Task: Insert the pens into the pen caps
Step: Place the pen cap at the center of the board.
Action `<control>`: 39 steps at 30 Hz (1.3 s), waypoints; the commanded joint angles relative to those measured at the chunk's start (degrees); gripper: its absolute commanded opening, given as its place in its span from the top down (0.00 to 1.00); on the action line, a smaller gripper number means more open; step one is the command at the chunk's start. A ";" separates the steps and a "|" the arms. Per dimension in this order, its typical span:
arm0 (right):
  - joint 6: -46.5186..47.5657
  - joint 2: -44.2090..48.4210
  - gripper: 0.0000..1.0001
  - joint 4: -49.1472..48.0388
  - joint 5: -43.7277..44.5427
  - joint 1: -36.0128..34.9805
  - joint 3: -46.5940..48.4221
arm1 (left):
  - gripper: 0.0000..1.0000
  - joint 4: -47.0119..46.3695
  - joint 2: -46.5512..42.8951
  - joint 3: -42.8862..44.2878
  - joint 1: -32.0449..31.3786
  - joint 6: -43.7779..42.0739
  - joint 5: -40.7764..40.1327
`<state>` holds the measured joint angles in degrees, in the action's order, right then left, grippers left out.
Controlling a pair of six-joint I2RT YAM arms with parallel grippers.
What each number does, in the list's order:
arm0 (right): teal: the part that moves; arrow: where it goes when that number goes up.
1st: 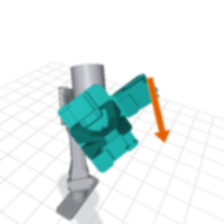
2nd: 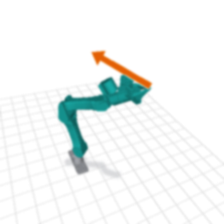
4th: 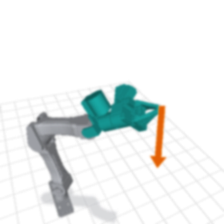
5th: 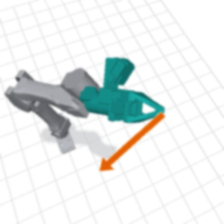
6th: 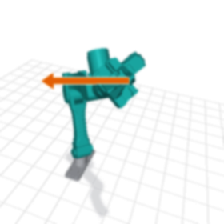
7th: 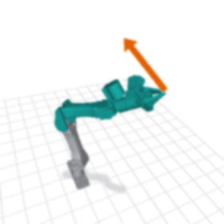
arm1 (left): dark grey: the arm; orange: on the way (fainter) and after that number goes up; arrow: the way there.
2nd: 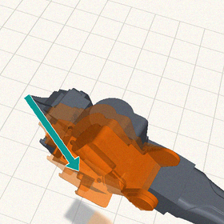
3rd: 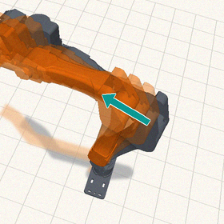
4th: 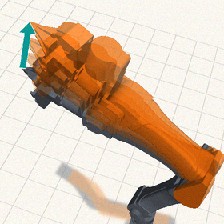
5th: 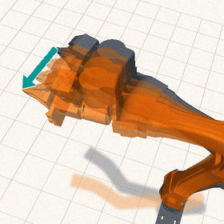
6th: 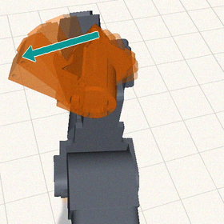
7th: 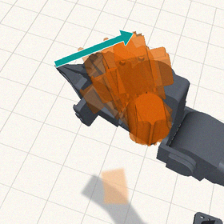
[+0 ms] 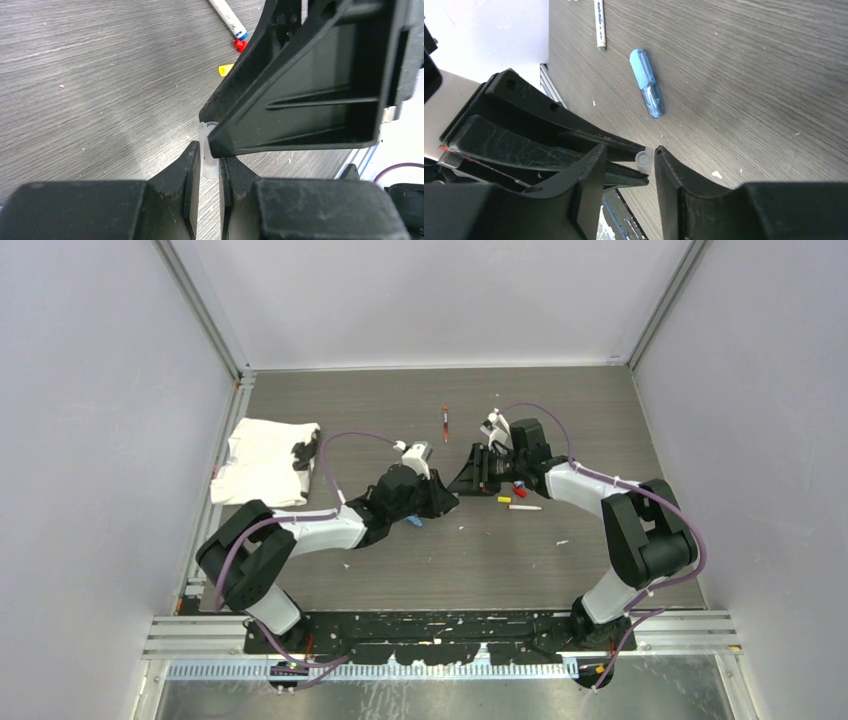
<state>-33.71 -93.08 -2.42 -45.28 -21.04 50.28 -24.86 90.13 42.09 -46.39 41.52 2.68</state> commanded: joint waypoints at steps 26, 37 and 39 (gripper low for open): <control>49.64 11.15 0.17 34.67 15.89 13.22 15.02 | 0.84 34.02 4.16 12.56 6.59 -7.93 -9.39; 49.17 9.49 0.16 35.17 15.51 14.94 15.40 | 0.84 37.78 8.28 16.12 7.88 -9.22 -10.18; 48.99 8.92 0.16 35.41 15.65 15.12 15.61 | 0.83 38.11 8.67 16.57 7.89 -9.41 -10.45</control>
<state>14.72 -83.61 32.45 -30.06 -6.42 63.57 11.90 98.30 55.68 -38.72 33.71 -6.50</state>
